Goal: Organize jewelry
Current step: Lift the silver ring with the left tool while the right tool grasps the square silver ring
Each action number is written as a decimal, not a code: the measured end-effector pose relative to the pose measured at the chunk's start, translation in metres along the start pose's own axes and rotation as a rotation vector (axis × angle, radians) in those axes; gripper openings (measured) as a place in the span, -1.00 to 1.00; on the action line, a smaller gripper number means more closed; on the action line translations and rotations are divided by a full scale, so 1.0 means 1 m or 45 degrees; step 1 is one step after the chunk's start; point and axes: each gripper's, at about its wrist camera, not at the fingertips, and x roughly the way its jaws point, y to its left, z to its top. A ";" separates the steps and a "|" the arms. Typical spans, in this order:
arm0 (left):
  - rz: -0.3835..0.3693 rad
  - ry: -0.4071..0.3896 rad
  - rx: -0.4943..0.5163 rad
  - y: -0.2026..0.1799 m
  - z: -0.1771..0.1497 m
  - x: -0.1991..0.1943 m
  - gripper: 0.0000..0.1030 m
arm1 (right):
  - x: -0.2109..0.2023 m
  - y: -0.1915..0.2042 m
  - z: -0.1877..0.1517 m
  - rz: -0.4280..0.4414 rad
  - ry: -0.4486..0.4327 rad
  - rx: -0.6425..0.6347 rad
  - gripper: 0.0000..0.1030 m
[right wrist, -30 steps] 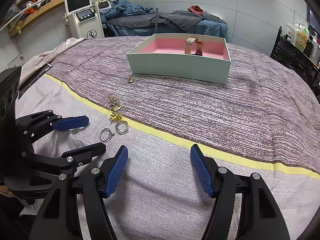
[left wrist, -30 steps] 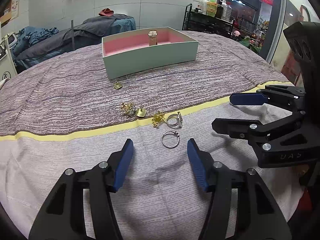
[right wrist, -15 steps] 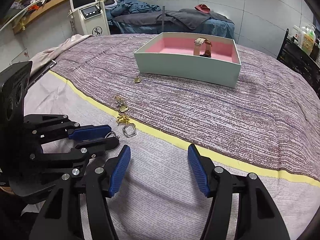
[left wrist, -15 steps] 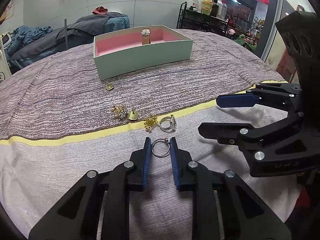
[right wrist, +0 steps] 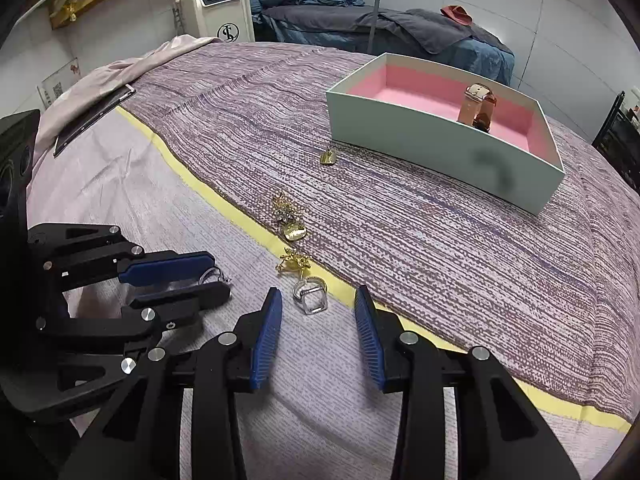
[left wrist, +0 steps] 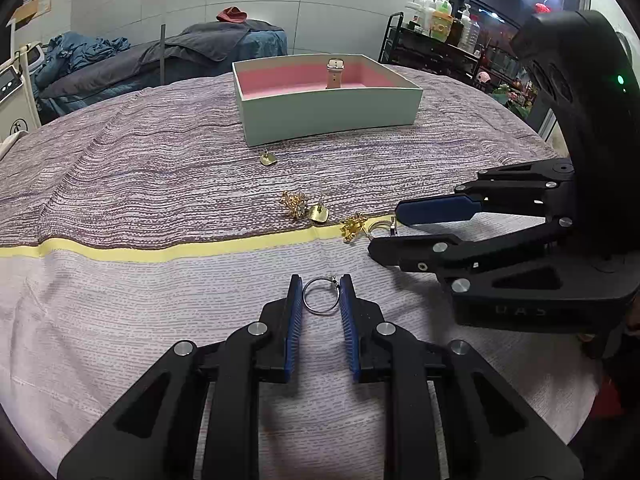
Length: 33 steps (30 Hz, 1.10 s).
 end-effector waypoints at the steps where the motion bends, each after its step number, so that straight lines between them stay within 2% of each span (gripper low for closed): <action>1: -0.001 0.001 -0.001 0.000 0.000 0.000 -0.62 | 0.001 0.000 0.001 0.000 0.002 -0.004 -0.48; 4: -0.006 0.002 -0.005 0.001 0.001 0.001 -0.62 | 0.001 0.001 0.000 0.007 -0.003 -0.010 -0.66; 17: -0.025 -0.017 0.016 0.003 0.011 -0.006 -0.62 | -0.015 -0.011 -0.007 0.023 -0.042 0.043 -0.66; 22: -0.045 -0.027 0.033 0.003 0.024 -0.006 -0.62 | -0.024 -0.025 -0.004 0.055 -0.053 0.076 -0.66; 33: -0.072 -0.061 0.057 0.010 0.078 0.007 -0.62 | -0.039 -0.056 0.027 -0.016 -0.139 0.089 -0.66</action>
